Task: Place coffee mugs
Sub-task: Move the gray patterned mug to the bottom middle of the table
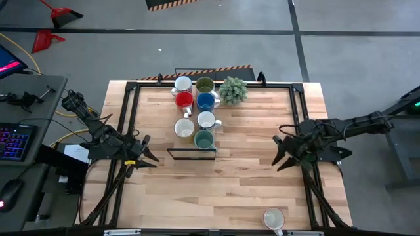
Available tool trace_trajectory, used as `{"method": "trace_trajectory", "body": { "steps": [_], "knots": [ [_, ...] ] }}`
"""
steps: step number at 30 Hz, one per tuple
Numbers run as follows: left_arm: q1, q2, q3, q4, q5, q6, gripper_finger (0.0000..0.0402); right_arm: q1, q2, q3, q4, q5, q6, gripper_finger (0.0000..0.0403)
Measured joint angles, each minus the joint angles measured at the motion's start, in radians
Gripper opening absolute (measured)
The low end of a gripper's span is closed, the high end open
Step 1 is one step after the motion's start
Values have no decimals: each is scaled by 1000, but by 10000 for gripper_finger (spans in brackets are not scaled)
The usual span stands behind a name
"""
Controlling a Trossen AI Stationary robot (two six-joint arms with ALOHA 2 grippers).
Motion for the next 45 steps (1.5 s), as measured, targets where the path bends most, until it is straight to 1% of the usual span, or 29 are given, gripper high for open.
{"method": "trace_trajectory", "body": {
  "steps": [2, 6, 9, 11, 16, 19, 21, 24, 28, 29, 32, 33, 34, 37, 38, 39, 42, 45],
  "knots": [
    [0, 0, 0, 10, 0, 0, 106, -1, 5, 0, 0, 39, 66, 116],
    [0, 0, 0, 49, 2, -7, 106, -1, 6, 0, -1, 86, 102, 116],
    [0, 0, 0, 54, 31, -26, 106, 0, 7, 0, -4, 112, 214, 116],
    [0, 0, 0, 56, 31, -26, 106, 0, 6, 0, 0, 130, 262, 116],
    [0, 0, 0, 55, 31, -13, 106, 0, 6, 0, 0, 184, 286, 116],
    [0, 0, 0, 56, 31, -29, 106, 0, 7, 0, 0, 221, 281, 116],
    [0, 0, 0, 55, 30, -49, 106, 0, 7, 0, 8, 227, 270, 116],
    [0, 0, 0, 55, 30, -92, 106, 0, 7, 0, 36, 216, 285, 116],
    [0, 0, 0, 55, 30, -135, 106, 0, 8, 0, 151, 216, 366, 116],
    [0, 0, 0, 55, 30, -151, 106, 3, 8, 0, 192, 197, 370, 116],
    [0, 0, 0, 55, 32, -206, 106, 32, 7, 16, 311, 64, 359, 116],
    [0, 0, 0, 55, 34, -221, 106, 47, 7, 34, 325, 33, 353, 116],
    [0, 0, 0, 56, 41, -235, 106, 67, 7, 55, 319, 28, 341, 116],
    [0, 0, 0, 74, 70, -233, 106, 149, 14, 136, 201, 40, 277, 116],
    [0, 0, 0, 93, 81, -225, 106, 180, 23, 166, 147, 64, 256, 116],
    [0, 0, 0, 114, 93, -215, 106, 212, 34, 198, 85, 101, 244, 116],
    [0, 0, 0, 176, 129, -184, 106, 312, 91, 296, -119, 258, 235, 116],
    [0, 0, 0, 219, 139, -177, 106, 402, 183, 392, -297, 403, 320, 116]
  ]
}}
